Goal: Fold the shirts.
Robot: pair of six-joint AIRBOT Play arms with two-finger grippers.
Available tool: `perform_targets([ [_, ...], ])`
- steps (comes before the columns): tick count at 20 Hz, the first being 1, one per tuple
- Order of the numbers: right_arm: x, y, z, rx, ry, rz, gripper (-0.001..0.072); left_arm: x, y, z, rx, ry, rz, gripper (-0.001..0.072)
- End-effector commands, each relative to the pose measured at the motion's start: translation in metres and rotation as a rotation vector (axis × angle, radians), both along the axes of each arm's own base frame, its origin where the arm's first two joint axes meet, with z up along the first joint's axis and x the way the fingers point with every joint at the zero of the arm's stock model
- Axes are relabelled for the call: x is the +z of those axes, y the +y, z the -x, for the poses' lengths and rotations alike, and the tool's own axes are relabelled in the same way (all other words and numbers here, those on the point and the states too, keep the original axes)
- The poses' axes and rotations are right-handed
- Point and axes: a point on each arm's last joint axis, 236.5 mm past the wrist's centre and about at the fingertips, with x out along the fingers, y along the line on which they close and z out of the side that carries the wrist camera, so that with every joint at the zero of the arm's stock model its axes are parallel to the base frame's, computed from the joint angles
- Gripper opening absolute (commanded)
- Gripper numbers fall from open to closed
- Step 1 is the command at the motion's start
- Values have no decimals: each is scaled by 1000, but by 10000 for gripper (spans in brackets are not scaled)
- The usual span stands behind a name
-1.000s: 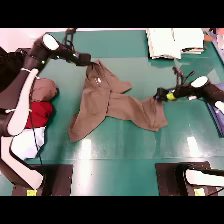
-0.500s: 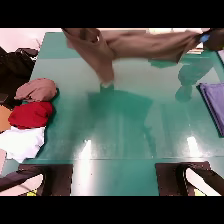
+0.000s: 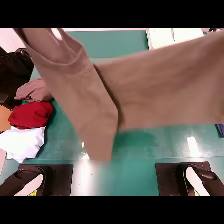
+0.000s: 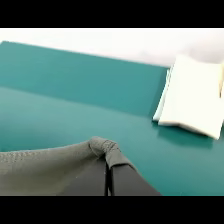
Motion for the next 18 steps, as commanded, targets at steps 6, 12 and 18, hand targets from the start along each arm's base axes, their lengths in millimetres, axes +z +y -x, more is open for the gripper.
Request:
perform_targets([
  [6, -204, 27, -36, 114, 526, -133, 12, -333, -5, -98, 54, 718, -65, 145],
  [12, -246, 49, -53, 166, 627, -147, 13, -337, -30, -105, 76, 805, 136, 512],
  [18, -244, 52, -55, 162, 620, -155, 13, -362, -127, -115, -30, 717, 122, 513],
])
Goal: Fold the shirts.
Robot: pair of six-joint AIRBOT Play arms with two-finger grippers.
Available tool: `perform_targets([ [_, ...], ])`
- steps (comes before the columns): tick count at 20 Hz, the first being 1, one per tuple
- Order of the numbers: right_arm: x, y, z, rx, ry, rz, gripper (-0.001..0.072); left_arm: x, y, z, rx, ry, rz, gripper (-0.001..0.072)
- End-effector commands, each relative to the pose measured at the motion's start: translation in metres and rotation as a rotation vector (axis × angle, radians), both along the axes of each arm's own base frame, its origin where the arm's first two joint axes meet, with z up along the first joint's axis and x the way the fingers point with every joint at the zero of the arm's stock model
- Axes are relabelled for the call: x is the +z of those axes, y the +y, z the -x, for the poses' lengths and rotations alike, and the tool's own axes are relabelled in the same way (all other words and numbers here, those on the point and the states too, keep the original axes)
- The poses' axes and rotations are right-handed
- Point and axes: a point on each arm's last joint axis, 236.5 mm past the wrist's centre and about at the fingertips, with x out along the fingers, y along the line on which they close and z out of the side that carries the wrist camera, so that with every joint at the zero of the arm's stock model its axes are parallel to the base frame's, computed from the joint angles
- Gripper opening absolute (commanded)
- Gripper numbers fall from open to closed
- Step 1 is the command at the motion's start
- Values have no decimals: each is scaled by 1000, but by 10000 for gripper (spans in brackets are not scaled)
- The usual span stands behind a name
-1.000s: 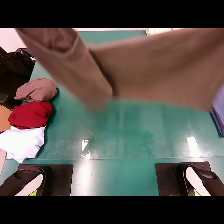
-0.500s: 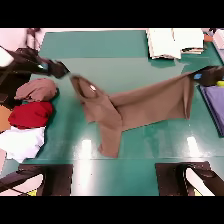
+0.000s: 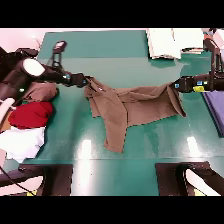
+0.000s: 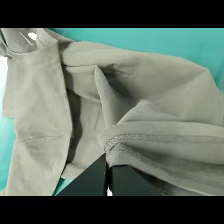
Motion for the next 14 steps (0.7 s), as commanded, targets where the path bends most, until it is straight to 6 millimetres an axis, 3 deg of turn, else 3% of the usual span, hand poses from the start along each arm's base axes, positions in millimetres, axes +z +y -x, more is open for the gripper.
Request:
perform_targets([
  [1, -3, 3, 1, 6, 15, -5, 13, -19, -59, -13, -14, -59, 42, 513],
  [4, -6, 4, 7, 20, 37, -5, 13, -56, -96, -19, -73, -11, 20, 514],
  [6, -9, 6, 13, 38, 63, -4, 13, -70, -110, -29, -89, 2, 15, 513],
  [9, -11, 8, 19, 51, 83, -4, 13, -88, -119, -37, -113, 44, 0, 513],
  [14, -11, 8, 19, 45, 88, -8, 13, -109, -122, -31, -132, 110, -12, 512],
])
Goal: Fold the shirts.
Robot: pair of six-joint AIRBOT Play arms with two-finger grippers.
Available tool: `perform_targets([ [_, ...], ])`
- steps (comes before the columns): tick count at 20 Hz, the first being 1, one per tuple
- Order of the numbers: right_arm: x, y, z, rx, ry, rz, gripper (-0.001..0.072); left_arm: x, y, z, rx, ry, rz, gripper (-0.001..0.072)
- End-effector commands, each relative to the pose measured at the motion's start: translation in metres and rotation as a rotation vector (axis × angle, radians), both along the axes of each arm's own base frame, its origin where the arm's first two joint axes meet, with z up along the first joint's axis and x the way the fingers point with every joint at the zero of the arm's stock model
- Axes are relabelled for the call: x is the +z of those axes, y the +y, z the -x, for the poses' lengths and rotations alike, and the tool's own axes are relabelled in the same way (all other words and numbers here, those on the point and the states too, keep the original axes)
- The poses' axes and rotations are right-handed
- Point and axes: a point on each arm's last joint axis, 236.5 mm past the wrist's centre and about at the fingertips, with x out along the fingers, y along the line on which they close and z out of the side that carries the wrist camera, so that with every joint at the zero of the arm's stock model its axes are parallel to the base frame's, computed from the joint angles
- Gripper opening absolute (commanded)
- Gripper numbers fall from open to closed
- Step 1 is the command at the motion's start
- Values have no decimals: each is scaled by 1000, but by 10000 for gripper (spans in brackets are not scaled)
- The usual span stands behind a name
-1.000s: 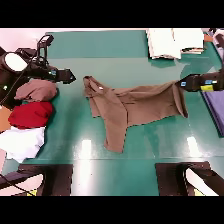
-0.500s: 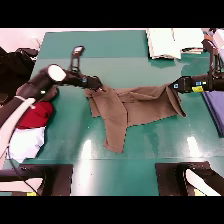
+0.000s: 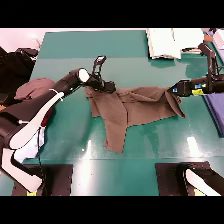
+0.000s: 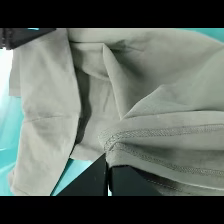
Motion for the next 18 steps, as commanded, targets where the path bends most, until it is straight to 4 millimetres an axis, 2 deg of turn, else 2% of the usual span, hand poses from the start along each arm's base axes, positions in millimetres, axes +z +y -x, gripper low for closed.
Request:
perform_targets([
  [1, -1, 0, 1, -1, 9, -3, 13, -13, -6, 6, -18, 50, -1, 458],
  [2, -1, 0, 1, -2, 10, -3, 13, -11, -8, 6, -12, 52, 14, 387],
  [3, -1, 1, 1, -3, 11, -5, 13, -9, -9, 5, -5, 53, 28, 251],
  [4, -1, 1, 1, -6, 12, -6, 13, -7, -8, 3, -2, 50, 32, 23],
  [5, 0, 0, 1, -7, 9, -6, 13, -1, -6, 0, 0, 46, 37, 22],
  [7, 8, -2, -1, -21, -27, -3, 13, 33, 8, -10, 2, 11, 51, 22],
  [9, 28, -10, -4, -62, -108, 0, 13, 99, 41, -27, 35, -102, 73, 21],
  [11, 55, -20, -2, -108, -207, 7, 13, 184, 91, -33, 94, -281, 83, 21],
  [12, 72, -25, 1, -125, -254, 14, 13, 232, 118, -27, 119, -380, 87, 21],
  [14, 120, -36, 7, -160, -381, 35, 13, 317, 162, 6, 155, -571, 80, 21],
  [16, 178, -45, 15, -190, -527, 63, 13, 392, 192, 56, 174, -764, 54, 21],
  [17, 207, -50, 21, -208, -599, 81, 13, 425, 202, 85, 180, -863, 38, 21],
  [18, 232, -54, 27, -224, -657, 98, 13, 450, 210, 112, 186, -942, 18, 21],
])
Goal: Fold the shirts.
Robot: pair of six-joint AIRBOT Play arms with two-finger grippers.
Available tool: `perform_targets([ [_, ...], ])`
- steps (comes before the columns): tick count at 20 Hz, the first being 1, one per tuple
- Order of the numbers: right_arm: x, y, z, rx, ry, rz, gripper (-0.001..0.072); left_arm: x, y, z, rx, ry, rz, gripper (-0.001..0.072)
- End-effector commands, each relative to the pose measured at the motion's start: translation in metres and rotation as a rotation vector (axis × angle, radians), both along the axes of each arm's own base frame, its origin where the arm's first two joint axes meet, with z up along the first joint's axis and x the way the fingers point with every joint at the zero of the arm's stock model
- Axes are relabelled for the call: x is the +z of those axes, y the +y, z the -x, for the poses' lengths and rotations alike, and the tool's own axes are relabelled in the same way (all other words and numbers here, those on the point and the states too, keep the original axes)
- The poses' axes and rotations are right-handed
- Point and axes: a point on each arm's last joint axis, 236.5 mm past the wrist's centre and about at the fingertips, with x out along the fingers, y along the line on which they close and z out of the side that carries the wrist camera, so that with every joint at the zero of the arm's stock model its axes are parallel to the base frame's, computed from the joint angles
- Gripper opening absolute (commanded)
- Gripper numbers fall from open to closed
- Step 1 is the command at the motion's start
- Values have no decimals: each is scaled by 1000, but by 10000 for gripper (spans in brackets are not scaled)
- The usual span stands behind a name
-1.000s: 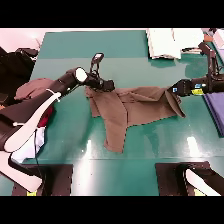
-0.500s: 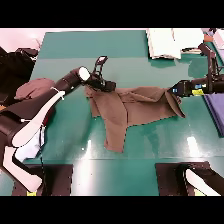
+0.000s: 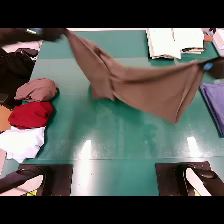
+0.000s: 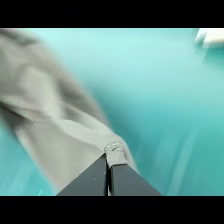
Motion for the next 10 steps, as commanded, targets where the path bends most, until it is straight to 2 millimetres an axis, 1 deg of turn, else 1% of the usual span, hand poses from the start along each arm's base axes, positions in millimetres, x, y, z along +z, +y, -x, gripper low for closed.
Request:
perform_targets([
  [1, 85, -15, 23, -69, -210, 63, 13, 103, 47, 98, 91, -313, -97, 21],
  [2, 98, -20, 27, -89, -236, 78, 13, 112, 54, 116, 111, -343, -126, 21],
  [3, 105, -26, 29, -106, -244, 90, 13, 110, 61, 126, 128, -340, -171, 22],
  [4, 106, -31, 29, -119, -235, 99, 13, 94, 66, 130, 132, -289, -227, 21],
  [5, 102, -35, 27, -125, -213, 102, 13, 70, 71, 128, 135, -204, -276, 21],
  [6, 94, -39, 22, -126, -179, 99, 13, 43, 77, 123, 144, -120, -304, 21],
  [7, 82, -41, 16, -121, -141, 91, 13, 11, 82, 115, 152, -36, -335, 21],
  [9, 46, -48, -1, -109, -47, 72, 13, -57, 88, 97, 155, 100, -381, 21],
  [10, 21, -51, -8, -103, 12, 60, 13, -95, 89, 88, 159, 164, -384, 22],
])
